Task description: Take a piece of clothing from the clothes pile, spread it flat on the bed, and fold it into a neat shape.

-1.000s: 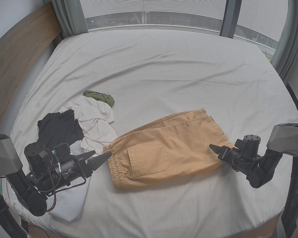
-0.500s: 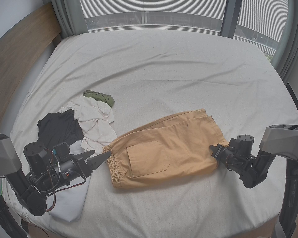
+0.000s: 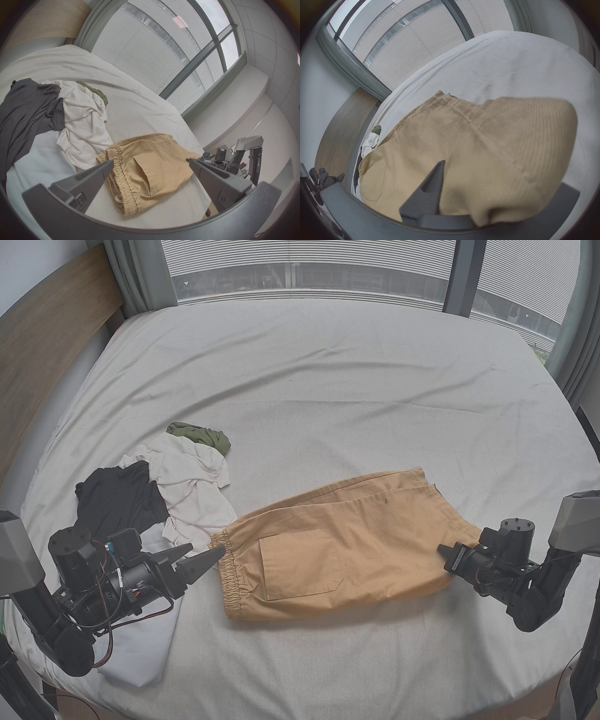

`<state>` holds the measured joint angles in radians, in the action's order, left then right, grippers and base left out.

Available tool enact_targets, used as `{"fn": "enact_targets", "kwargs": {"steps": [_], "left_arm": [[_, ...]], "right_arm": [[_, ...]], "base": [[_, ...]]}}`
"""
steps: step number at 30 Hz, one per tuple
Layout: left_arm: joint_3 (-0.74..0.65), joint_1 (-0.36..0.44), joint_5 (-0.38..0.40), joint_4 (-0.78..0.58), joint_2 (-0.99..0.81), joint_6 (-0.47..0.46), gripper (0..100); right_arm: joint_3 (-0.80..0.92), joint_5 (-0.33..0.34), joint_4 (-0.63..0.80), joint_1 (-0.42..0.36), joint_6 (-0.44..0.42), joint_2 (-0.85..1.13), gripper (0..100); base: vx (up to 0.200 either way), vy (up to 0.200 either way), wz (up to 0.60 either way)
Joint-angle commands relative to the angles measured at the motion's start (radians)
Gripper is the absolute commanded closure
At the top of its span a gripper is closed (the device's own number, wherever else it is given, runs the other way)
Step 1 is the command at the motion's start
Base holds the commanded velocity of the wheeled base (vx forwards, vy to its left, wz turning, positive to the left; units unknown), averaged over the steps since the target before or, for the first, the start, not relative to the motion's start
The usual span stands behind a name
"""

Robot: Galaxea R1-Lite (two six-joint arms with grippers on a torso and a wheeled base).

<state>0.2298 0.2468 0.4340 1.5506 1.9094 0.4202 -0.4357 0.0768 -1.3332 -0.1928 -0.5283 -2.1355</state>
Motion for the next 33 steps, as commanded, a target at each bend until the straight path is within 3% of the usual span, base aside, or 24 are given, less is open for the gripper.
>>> {"fn": "enact_targets", "kwargs": {"steps": [1,8,20,29,30,33], "left_arm": [[-0.004,0.000,0.000,0.002,0.000,0.000,0],[-0.007,0.003,0.002,0.000,0.002,0.000,0],[-0.020,0.006,0.006,0.000,0.002,0.000,0],[-0.021,0.008,0.006,0.000,0.007,0.000,0],[-0.021,0.008,0.006,0.000,0.007,0.000,0],[-0.021,0.008,0.006,0.002,0.007,0.000,0]], "right_arm": [[0.066,0.003,-0.014,0.013,0.008,0.043,100],[0.166,0.006,-0.037,0.035,0.033,0.069,100],[0.335,0.041,-0.047,0.104,0.160,0.078,100],[0.353,0.044,-0.064,0.116,0.172,0.046,100],[0.356,0.044,-0.078,0.113,0.172,0.045,0],[0.367,0.035,-0.124,0.113,0.168,0.036,0]], "base": [[0.000,0.000,0.00],[0.000,0.000,0.00],[0.000,0.000,0.00],[0.000,0.000,0.00],[0.000,0.000,0.00],[0.000,0.000,0.00]]}}
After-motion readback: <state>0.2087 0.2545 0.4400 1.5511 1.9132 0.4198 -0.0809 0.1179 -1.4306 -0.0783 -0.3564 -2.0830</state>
